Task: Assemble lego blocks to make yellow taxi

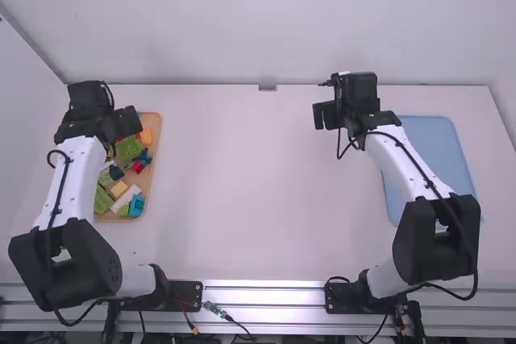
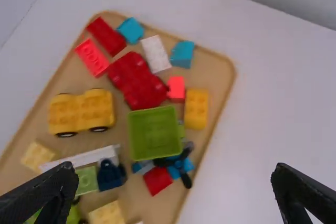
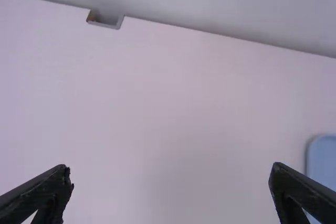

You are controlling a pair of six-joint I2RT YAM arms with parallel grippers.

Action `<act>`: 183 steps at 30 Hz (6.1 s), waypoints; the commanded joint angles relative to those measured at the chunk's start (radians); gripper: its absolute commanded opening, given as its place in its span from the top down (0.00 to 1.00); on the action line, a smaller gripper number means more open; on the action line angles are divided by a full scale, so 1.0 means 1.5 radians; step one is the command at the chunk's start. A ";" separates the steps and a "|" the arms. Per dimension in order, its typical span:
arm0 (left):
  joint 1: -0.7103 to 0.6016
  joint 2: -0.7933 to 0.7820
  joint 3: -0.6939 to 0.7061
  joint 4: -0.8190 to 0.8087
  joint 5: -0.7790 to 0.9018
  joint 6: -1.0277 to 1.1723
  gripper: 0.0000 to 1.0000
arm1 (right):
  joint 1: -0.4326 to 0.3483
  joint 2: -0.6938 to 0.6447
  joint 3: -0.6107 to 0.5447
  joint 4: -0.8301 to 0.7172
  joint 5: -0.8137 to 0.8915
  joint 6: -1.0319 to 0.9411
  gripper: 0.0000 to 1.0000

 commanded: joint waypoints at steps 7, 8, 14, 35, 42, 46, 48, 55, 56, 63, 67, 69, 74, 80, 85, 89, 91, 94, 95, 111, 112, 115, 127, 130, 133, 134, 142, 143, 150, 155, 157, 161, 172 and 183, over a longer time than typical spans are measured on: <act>0.105 0.130 0.183 -0.175 0.042 0.148 0.01 | -0.027 0.014 0.017 0.000 -0.002 -0.003 0.01; 0.115 0.148 0.208 -0.201 0.078 0.203 0.01 | -0.031 0.014 0.017 0.001 -0.002 -0.003 0.01; 0.136 0.192 0.261 -0.243 -0.003 0.251 0.01 | -0.031 0.014 0.017 0.003 -0.002 -0.003 0.01; 0.192 0.218 0.246 -0.177 0.081 0.663 0.01 | -0.031 0.014 0.017 0.011 -0.002 -0.003 0.01; 0.215 0.260 0.246 -0.170 0.078 0.817 0.01 | -0.031 0.014 0.017 0.013 -0.002 -0.003 0.01; 0.215 0.285 0.250 -0.157 0.081 0.852 0.01 | -0.031 0.014 0.017 0.012 -0.002 -0.001 0.01; 0.215 0.305 0.272 -0.178 0.084 0.870 0.01 | -0.031 0.014 0.017 0.011 -0.003 0.000 0.01; 0.221 0.429 0.461 -0.321 0.098 0.895 0.01 | -0.018 0.014 0.017 0.011 -0.002 -0.001 0.01; 0.220 0.462 0.507 -0.349 0.096 0.899 0.01 | -0.014 0.014 0.017 0.011 -0.002 -0.001 0.01; 0.215 0.610 0.691 -0.489 0.092 0.982 0.01 | -0.013 0.014 0.017 0.013 -0.002 -0.001 0.01; 0.215 0.634 0.694 -0.487 0.083 1.023 0.01 | -0.013 0.014 0.017 0.012 -0.002 -0.001 0.01; 0.215 0.634 0.678 -0.462 0.086 1.046 0.01 | -0.013 0.014 0.017 0.013 -0.002 -0.001 0.01; 0.201 0.634 0.640 -0.413 0.077 1.060 0.01 | -0.012 0.014 0.017 0.013 -0.002 0.000 0.01; 0.179 0.634 0.592 -0.377 0.063 1.073 0.01 | -0.012 0.014 0.017 0.013 -0.002 0.000 0.01; 0.177 0.634 0.579 -0.360 0.056 1.071 0.01 | -0.012 0.014 0.017 0.012 -0.002 -0.001 0.01; 0.180 0.634 0.579 -0.363 0.063 1.061 0.01 | -0.012 0.014 0.017 0.010 -0.002 -0.001 0.01; 0.181 0.634 0.579 -0.363 0.063 1.048 0.01 | -0.012 0.014 0.017 0.010 -0.002 0.000 0.01; 0.175 0.634 0.579 -0.371 0.057 0.981 0.01 | -0.012 0.014 0.017 0.011 -0.002 -0.001 0.01; 0.175 0.634 0.579 -0.371 0.056 0.980 0.01 | -0.012 0.014 0.017 0.011 -0.002 -0.001 0.01; 0.158 0.634 0.578 -0.375 0.031 1.028 0.01 | -0.012 0.014 0.017 0.024 -0.002 -0.001 0.01; 0.158 0.634 0.578 -0.376 0.031 1.034 0.01 | -0.012 0.014 0.017 0.026 -0.002 -0.001 0.01; 0.159 0.634 0.574 -0.375 0.029 1.038 0.01 | -0.012 0.014 0.017 0.028 -0.002 -0.001 0.01; 0.163 0.634 0.507 -0.315 0.024 1.044 0.01 | -0.012 0.014 0.017 0.026 -0.002 -0.001 0.01; 0.162 0.634 0.503 -0.310 0.024 1.044 0.16 | -0.012 0.014 0.017 0.025 -0.003 0.000 0.01; 0.163 0.634 0.503 -0.307 0.023 1.044 0.36 | -0.012 0.014 0.017 0.025 -0.002 0.000 0.01; 0.163 0.634 0.503 -0.305 0.023 1.043 0.38 | -0.012 0.014 0.017 0.025 -0.002 0.000 0.01; 0.163 0.634 0.503 -0.298 0.015 1.044 0.01 | -0.012 0.014 0.017 0.023 -0.002 0.000 0.01; 0.163 0.634 0.502 -0.296 0.002 1.044 0.01 | -0.012 0.014 0.017 0.023 -0.002 0.000 0.01; 0.166 0.634 0.503 -0.296 -0.007 1.051 0.04 | -0.012 0.014 0.017 0.023 -0.003 0.000 0.01; 0.179 0.634 0.502 -0.300 0.010 1.059 0.05 | -0.012 0.014 0.017 0.023 -0.005 0.000 0.01; 0.184 0.634 0.502 -0.297 0.026 1.059 0.06 | -0.012 0.014 0.017 0.026 -0.005 0.000 0.01; 0.189 0.634 0.502 -0.296 0.031 1.059 0.16 | -0.003 0.014 0.017 0.030 -0.005 -0.001 0.01; 0.185 0.634 0.502 -0.286 0.066 1.059 0.27 | 0.000 0.014 0.017 0.036 -0.004 -0.001 0.01; 0.184 0.634 0.502 -0.288 0.084 1.054 0.43 | 0.000 0.014 0.017 0.035 -0.005 -0.001 0.01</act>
